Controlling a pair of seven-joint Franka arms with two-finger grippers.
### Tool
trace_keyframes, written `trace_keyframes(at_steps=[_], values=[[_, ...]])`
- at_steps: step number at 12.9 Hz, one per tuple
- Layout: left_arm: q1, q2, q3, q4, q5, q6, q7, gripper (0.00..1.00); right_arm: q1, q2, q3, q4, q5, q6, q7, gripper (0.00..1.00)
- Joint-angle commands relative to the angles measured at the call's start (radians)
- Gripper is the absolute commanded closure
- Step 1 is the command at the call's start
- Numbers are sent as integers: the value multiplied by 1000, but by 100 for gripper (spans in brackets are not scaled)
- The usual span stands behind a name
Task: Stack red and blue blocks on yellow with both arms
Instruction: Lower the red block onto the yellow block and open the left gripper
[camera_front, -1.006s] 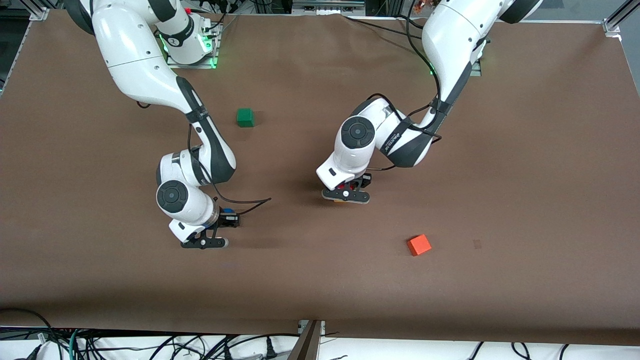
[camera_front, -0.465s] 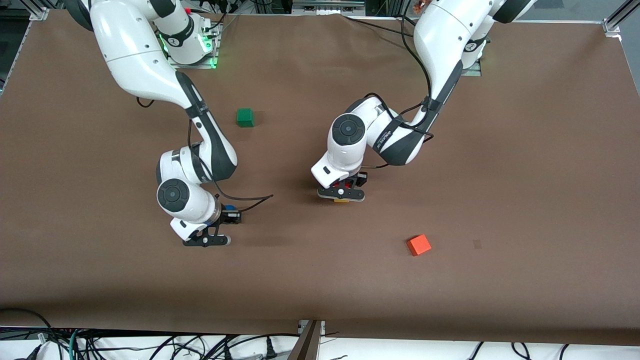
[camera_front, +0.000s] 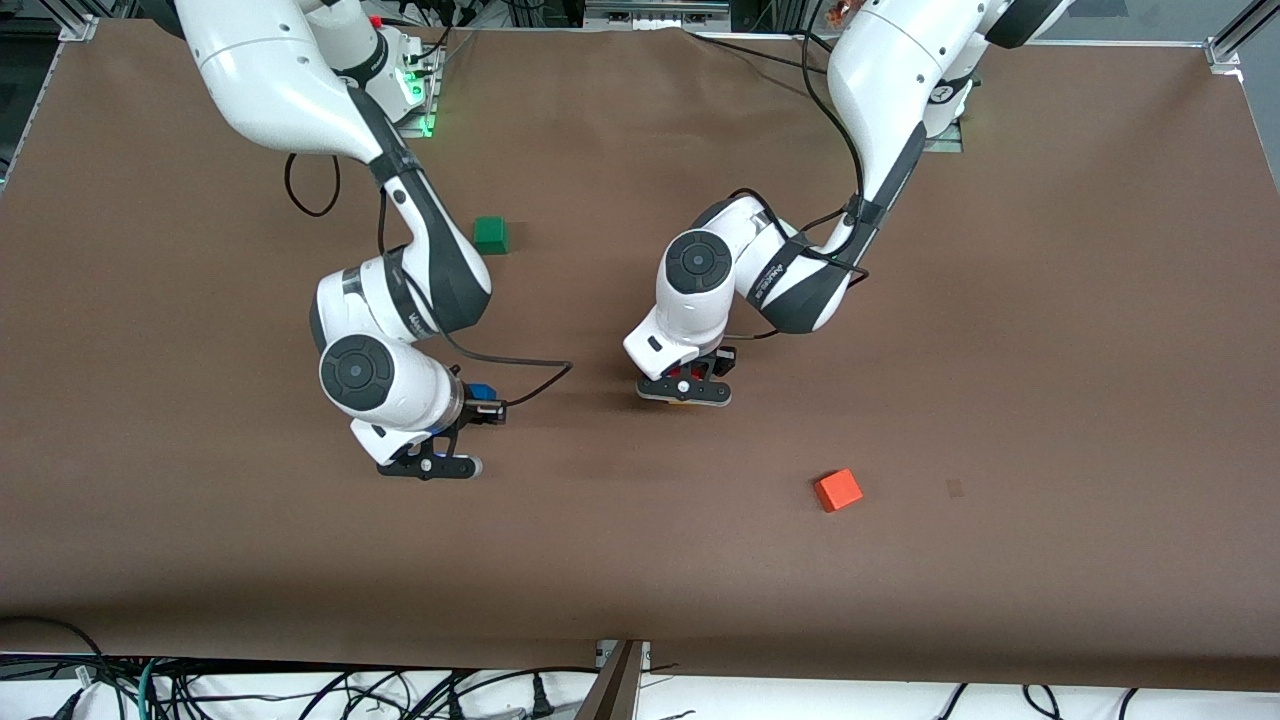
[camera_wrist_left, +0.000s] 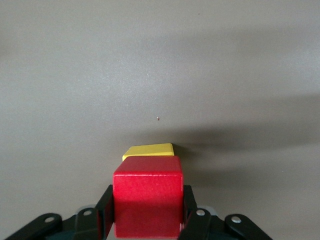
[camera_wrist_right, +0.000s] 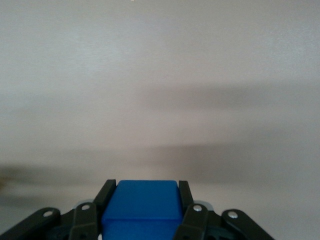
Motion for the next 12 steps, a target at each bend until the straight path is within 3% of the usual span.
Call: trace_keyframes(at_steps=[1,5,9,12], values=[[-6,21,5,34,26,-17,-32,0,23,9,2,28,14,-26,55,59],[20,-34,3,65,18,-113,-36,0,47,10,9,56,23,-26,72,59],[159,-84,3,255,26,-382,-26,0,81,13,25,79,48,-25,182,59],[302,-193,-1,266,20,-393,-25,0,141,29,25,106,48,0,311,59]])
